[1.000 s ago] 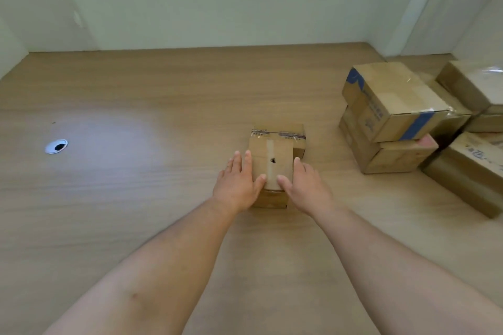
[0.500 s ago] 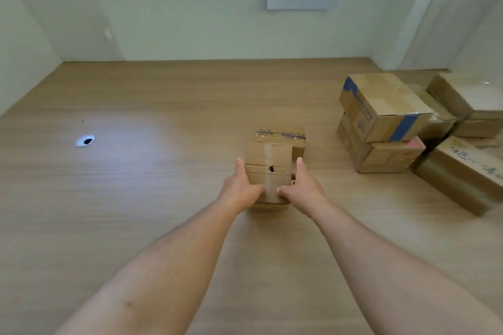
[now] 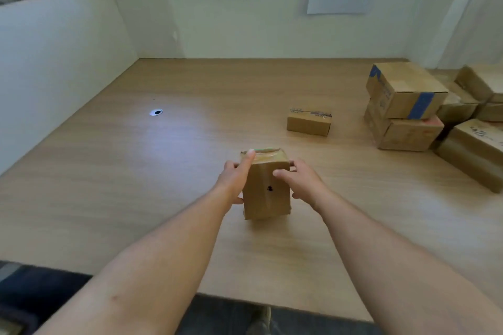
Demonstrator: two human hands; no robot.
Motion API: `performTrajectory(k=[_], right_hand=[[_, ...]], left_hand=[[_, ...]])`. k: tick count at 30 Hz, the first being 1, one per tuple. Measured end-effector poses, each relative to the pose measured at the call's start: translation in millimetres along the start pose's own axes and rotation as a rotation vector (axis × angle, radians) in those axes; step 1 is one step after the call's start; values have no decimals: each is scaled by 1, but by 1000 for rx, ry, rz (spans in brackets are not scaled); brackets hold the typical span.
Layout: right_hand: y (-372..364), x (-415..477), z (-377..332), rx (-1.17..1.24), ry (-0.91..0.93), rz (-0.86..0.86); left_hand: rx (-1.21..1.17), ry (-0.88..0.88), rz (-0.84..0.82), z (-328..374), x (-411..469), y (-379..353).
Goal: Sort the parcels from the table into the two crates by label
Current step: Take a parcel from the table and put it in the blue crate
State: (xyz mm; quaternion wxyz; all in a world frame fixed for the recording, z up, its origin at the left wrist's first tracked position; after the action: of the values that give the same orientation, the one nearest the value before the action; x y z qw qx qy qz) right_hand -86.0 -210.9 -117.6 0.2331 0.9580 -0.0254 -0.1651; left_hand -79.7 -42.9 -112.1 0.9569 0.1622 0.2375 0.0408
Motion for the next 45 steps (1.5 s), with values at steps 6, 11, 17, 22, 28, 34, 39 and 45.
performTrajectory(k=[6, 11, 17, 22, 28, 34, 39, 45], right_hand=[[-55, -30, -22, -88, 127, -17], [-101, -55, -42, -122, 166, -174], [-144, -80, -67, -270, 309, -389], [-195, -103, -85, -321, 381, -528], [-275, -145, -108, -303, 458, -619], [-351, -183, -127, -388, 563, -651], [-416, -212, -146, -516, 630, -737], [-489, -239, -169, -575, 645, -787]], left_hand=[[-47, 22, 253, -52, -41, 66], [-18, 0, 342, -76, -67, 116], [57, -60, 276, -98, -106, 157], [-56, 1, 380, -127, -136, 202], [-191, 99, 619, -180, -168, 262], [-234, 156, 748, -245, -185, 311], [-225, 202, 829, -288, -198, 356], [-180, 237, 818, -325, -200, 423]])
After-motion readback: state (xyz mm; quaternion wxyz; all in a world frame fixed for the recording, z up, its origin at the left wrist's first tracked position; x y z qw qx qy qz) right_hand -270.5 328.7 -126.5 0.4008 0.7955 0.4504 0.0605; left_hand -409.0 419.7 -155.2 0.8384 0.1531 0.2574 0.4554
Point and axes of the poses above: each hand's wrist, its own x-axis towards the middle knuckle, its own y-axis out of the back of the hand, z = x × y, the point moved 2 cm from there along x, towards the middle knuckle, and after that the axes turned 4 degrees about z, right-handed, at the moved point
